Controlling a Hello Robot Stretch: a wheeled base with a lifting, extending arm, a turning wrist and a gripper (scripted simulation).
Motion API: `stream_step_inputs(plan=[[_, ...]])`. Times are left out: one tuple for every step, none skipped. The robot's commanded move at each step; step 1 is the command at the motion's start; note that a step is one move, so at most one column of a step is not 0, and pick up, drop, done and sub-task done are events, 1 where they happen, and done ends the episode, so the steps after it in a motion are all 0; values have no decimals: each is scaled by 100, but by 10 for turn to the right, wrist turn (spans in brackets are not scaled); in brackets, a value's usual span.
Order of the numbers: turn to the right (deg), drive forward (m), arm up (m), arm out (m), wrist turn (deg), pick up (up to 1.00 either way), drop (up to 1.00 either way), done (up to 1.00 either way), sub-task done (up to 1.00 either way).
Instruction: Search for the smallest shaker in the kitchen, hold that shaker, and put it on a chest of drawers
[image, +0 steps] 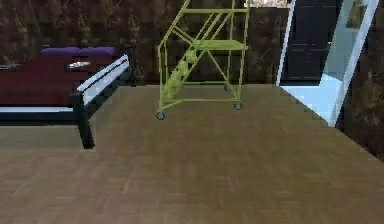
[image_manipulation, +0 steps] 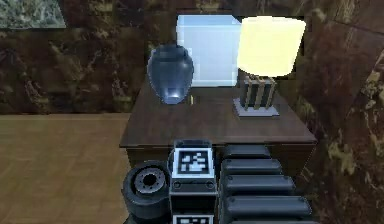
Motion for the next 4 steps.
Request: stream_step_inputs(plan=[[450,0,0,0,0,0,0,0,0],[420,0,0,0,0,0,0,0,0],[0,15,0,0,0,0,0,0,0],[-450,0,0,0,0,0,0,0,0]])
